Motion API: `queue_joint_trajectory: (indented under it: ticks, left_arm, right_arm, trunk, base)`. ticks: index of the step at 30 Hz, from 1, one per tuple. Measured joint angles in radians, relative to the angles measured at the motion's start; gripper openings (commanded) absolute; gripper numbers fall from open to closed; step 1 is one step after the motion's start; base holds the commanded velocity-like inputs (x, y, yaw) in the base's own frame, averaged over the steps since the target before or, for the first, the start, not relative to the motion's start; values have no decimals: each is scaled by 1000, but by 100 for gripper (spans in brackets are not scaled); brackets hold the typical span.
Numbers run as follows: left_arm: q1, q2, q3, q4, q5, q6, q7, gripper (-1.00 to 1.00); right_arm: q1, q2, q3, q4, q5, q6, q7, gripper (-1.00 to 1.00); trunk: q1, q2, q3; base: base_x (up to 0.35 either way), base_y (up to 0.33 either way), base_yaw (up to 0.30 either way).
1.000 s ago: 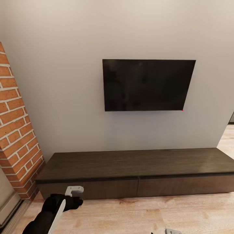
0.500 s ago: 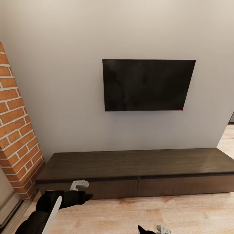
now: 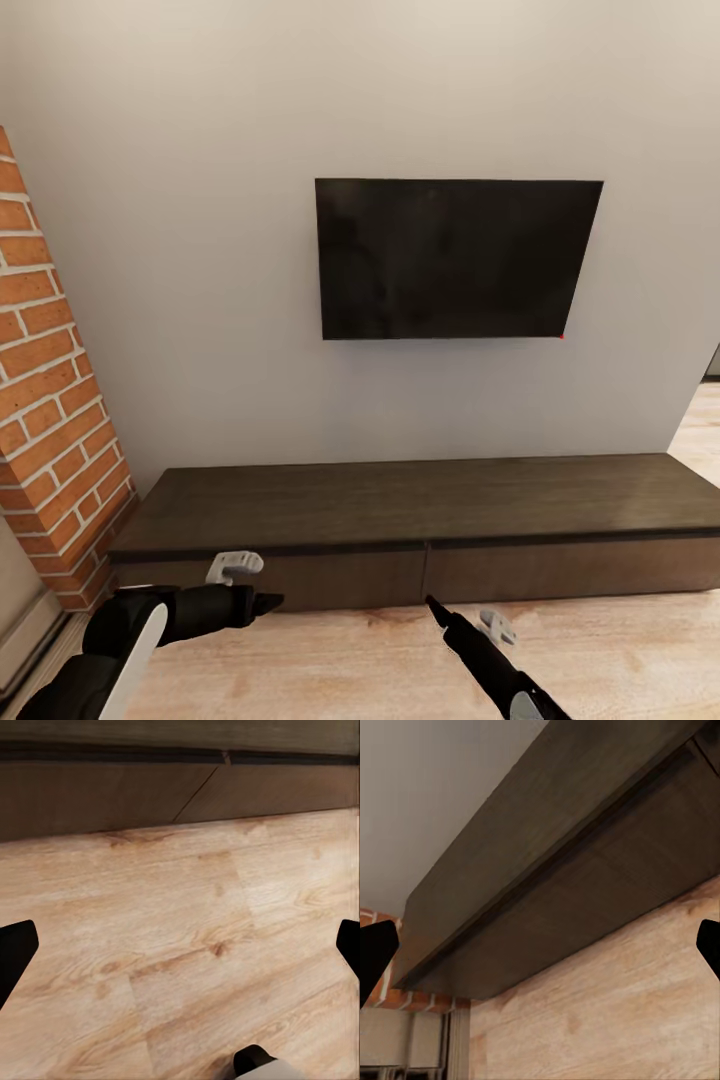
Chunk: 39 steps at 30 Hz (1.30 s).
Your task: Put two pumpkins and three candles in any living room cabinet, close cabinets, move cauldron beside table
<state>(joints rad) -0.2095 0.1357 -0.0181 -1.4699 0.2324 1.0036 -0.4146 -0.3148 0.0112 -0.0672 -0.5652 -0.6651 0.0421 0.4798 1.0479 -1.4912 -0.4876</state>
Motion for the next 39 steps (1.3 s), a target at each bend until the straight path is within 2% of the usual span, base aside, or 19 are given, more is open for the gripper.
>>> queue_joint_trajectory:
  ticks: [3,5,7,11,13,15,21,24,26,28,29,30,31,33,34,36,39]
  left_arm:
    - [0,12,-9,0,50,1,3,100]
    - [0,16,-13,-1,67,1,4,100]
    - [0,18,-14,-1,75,1,4,100]
    - [0,18,-15,-1,89,1,4,100]
    - [0,19,-15,-1,95,1,4,100]
    - [0,19,-15,-1,103,1,4,100]
    - [0,26,-11,0,130,1,4,100]
    - [0,45,-12,0,169,1,4,100]
    - [0,67,-13,1,222,2,4,100]
    - [0,94,-14,1,285,2,4,100]
    - [0,101,-14,1,300,2,4,100]
    - [0,113,-16,1,327,2,4,100]
    - [0,119,-17,1,340,2,4,100]
    - [0,132,-25,1,377,2,4,100]
    - [0,135,-28,1,388,2,4,100]
    - [0,139,-32,2,400,2,4,100]
    - [0,140,-34,2,406,2,4,100]
  right_arm:
    - [-22,1,1,1,-21,-54,-2,100]
    - [-35,4,6,7,-23,-121,-8,100]
    - [-41,19,9,12,-27,-163,-15,100]
    - [-44,60,9,14,-36,-182,-9,100]
    - [-44,70,9,15,-49,-185,-6,100]
    - [-45,76,10,14,-78,-191,-5,100]
    - [-45,81,16,7,-93,-234,-19,100]
    - [-45,81,19,12,-98,-280,-22,100]
    - [-45,81,19,14,-111,-295,-17,100]
    - [-45,81,18,15,-148,-292,-9,100]
    - [-45,82,18,15,-165,-286,-5,100]
    - [-45,82,18,16,-205,-266,8,100]
    - [-45,82,18,16,-228,-251,17,100]
    - [-45,82,18,22,-313,-177,61,100]
    - [-45,82,18,30,-347,-142,89,100]
    - [-45,81,18,46,-385,-99,135,100]
    - [-45,81,17,55,-404,-74,173,100]
  trunk:
    - [12,-21,-9]
    - [19,-35,-16]
    - [27,-49,-22]
    - [42,-77,-34]
    - [50,-91,-41]
    - [58,-105,-47]
    - [81,-147,-66]
    - [92,-168,-75]
    - [100,-182,-82]
    - [107,-196,-88]
    - [111,-203,-91]
    - [115,-210,-94]
    - [119,-217,-97]
    - [127,-231,-103]
    - [130,-238,-107]
    - [138,-252,-113]
    - [150,-273,-122]
  base:
    - [0,0,0]
    - [0,0,0]
    - [0,0,0]
    - [0,0,0]
    - [0,0,0]
    - [0,0,0]
    - [0,0,0]
    - [0,0,0]
    - [0,0,0]
    - [0,0,0]
    - [0,0,0]
    - [0,0,0]
    - [0,0,0]
    - [0,0,0]
    - [0,0,0]
    - [0,0,0]
    - [0,0,0]
